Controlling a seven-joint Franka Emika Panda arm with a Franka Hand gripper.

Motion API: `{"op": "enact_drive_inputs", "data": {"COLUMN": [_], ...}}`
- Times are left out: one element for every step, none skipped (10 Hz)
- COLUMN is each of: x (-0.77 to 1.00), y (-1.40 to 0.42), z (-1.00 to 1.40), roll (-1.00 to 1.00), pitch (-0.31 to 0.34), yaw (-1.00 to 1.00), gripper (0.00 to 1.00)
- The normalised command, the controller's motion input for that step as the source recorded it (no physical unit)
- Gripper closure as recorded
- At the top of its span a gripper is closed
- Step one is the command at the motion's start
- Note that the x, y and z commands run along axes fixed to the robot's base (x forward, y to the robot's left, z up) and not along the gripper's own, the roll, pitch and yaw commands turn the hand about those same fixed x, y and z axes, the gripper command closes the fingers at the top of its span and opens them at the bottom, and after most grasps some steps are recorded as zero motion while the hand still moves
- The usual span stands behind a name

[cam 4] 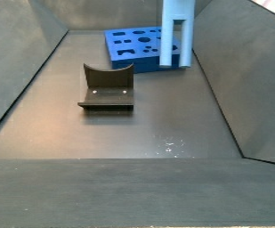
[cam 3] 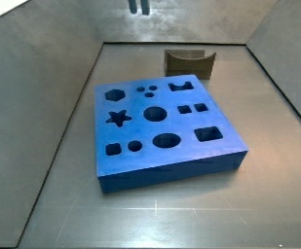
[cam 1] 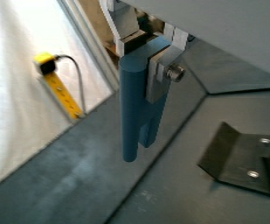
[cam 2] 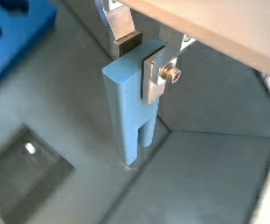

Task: Pick up the square-circle object. Move up. Rotate the square-circle object. Place the square-circle object on the fixture. Regrasp the square-circle object. Move to above the board. Insert the square-circle object.
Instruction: Rotate the square-circle object.

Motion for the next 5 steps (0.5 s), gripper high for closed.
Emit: {"op": "enact_drive_inputs", "data": {"x": [-0.06, -0.02, -0.01, -0.01, -0.03], "y": [0.01, 0.02, 0.02, 0.01, 0.01], "z": [0.04, 0.03, 0.03, 0.03, 0.05], "roll": [-1.0, -1.0, -1.0, -1.0, -1.0], "pitch": [0.135, 0.183, 0.219, 0.248, 0.274], "yaw": [-0.55, -0.54, -0.53, -0.52, -0.49], "gripper": [1.0, 1.0, 1.0, 1.0, 1.0]}}
